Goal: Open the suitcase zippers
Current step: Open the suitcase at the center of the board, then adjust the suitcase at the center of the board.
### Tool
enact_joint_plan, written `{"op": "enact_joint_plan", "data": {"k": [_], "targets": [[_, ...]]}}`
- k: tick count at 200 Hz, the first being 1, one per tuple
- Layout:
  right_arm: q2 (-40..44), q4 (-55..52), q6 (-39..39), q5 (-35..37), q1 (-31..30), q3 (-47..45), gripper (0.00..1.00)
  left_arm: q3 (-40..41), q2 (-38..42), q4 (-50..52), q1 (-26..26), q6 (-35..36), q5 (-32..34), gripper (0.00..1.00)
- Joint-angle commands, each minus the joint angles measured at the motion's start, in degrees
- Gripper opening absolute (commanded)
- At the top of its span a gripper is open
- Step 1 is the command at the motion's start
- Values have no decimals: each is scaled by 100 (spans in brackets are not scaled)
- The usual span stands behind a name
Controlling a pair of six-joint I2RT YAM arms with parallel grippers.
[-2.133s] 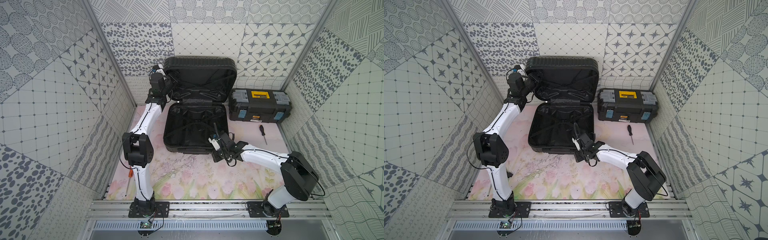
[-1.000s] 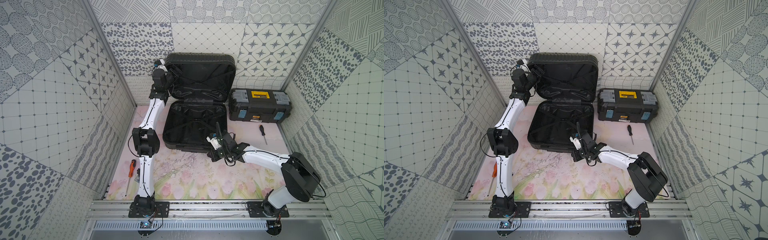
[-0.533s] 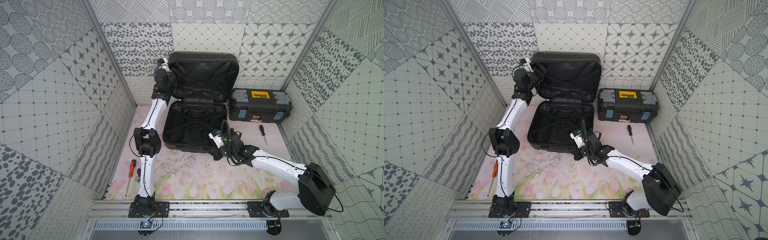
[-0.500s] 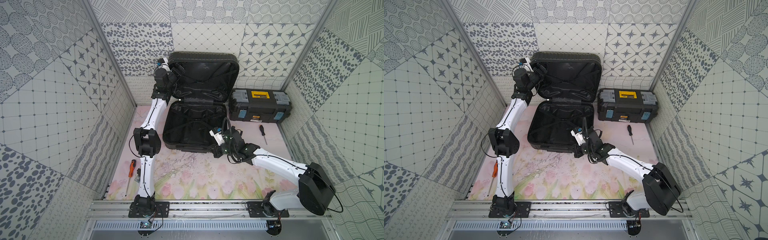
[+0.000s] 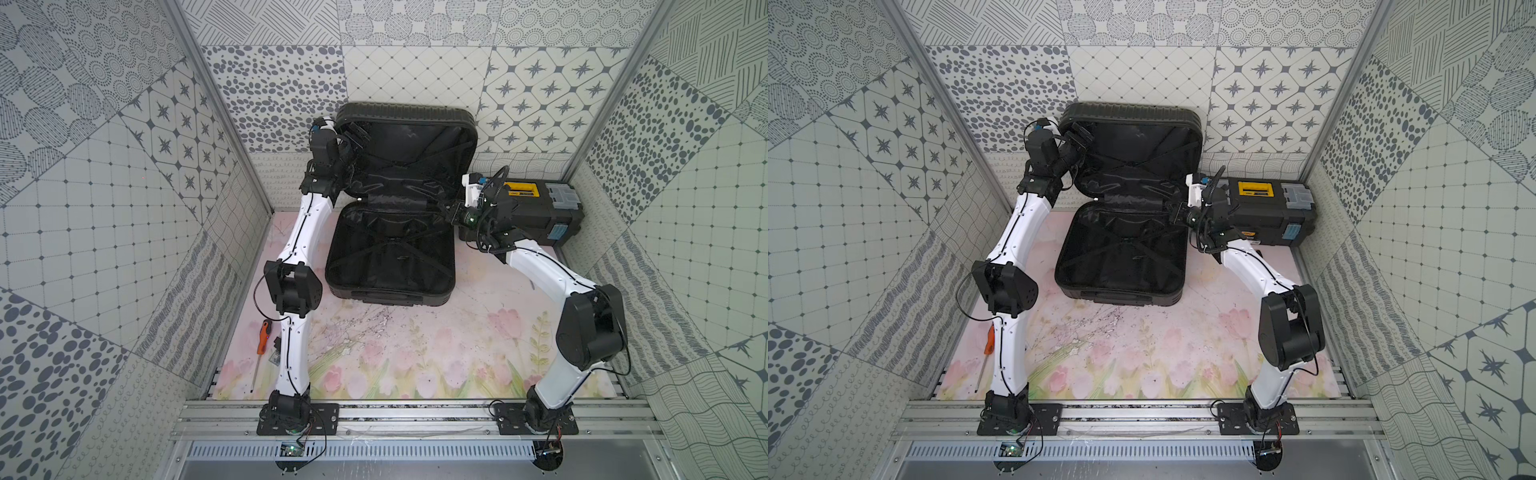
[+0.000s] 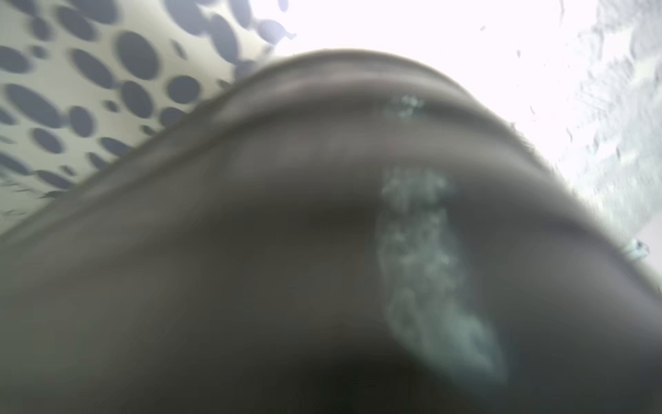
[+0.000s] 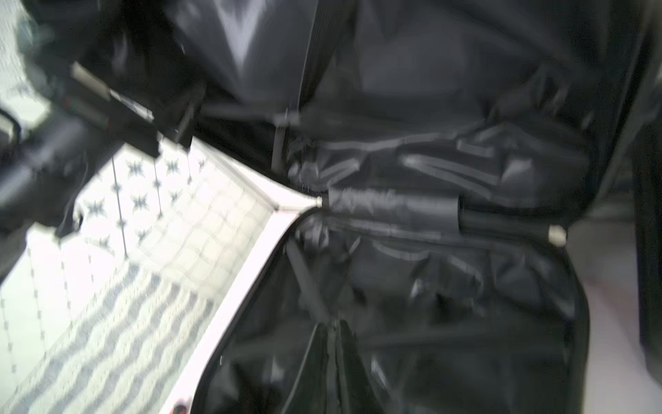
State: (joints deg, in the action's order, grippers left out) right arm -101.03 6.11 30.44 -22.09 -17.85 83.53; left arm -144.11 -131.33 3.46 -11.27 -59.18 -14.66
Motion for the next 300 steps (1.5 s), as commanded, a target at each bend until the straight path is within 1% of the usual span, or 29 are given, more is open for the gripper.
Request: {"op": "enact_joint_plan", "data": {"k": [1,23,44,60,83,104,124,134,143,152,160,174,184,196,207,221,239,248,269,277,300], "targets": [[-550,431,418,-270,148,829,11,-87,107,-128,19,-1389,639,99],[-1232,607,721,-680,331,1749,11,140,-44,-1529,28,-1910,-74,99],[-1894,573,959,-962,463,2739,10,462,24,-1775,28,-1968,-273,99],[-2468,142,1065,-1148,509,3693,8,619,38,-1920,28,-1984,-526,99],[-3114,-301,1135,-1259,567,4713,6,919,57,-2593,4,-2098,-1047,99],[-3711,-1012,1077,-1416,572,5975,6,1272,321,-2737,-42,-1807,-1414,99],[-4263,-1719,1056,-1637,554,7224,9,1619,697,-2461,-95,-1280,-1625,99],[-4408,-2094,971,-1758,563,7666,12,1900,957,-2452,-110,-1046,-1695,99],[-4430,-2402,833,-1822,563,7846,14,2219,1205,-2401,-112,-884,-1714,99],[-4330,-2639,683,-1892,555,7801,16,2566,1497,-2340,-107,-679,-1708,99],[-4152,-2701,587,-1963,554,7535,18,2885,1770,-2280,-108,-472,-1687,99],[-3688,-2640,414,-1940,530,6789,19,3454,2248,-2092,-110,-125,-1582,99],[-3270,-2463,269,-1892,498,6054,20,3811,2595,-1908,-109,136,-1453,99],[-2794,-2295,106,-1715,468,5264,21,4127,2969,-1453,-111,475,-1232,99],[-2366,-2255,-20,-1538,448,4690,21,4326,3280,-838,-112,776,-1064,99],[-1939,-2257,-126,-1274,440,4077,23,4640,3699,-179,-131,1142,-737,99],[-1475,-2457,-351,-995,361,3466,23,5249,4305,365,-139,1428,-278,99],[-1256,-2728,-658,-812,212,3275,22,5524,4596,568,-159,1568,-128,99],[-979,-3456,-1427,-446,-405,2981,22,5955,5212,1208,-180,1816,108,99],[-932,-3683,-1595,-371,-655,2825,23,6077,5460,1434,-200,1902,188,99],[-893,-3934,-1927,-108,-1426,2265,27,6506,6310,1986,-248,1993,734,99]]}}
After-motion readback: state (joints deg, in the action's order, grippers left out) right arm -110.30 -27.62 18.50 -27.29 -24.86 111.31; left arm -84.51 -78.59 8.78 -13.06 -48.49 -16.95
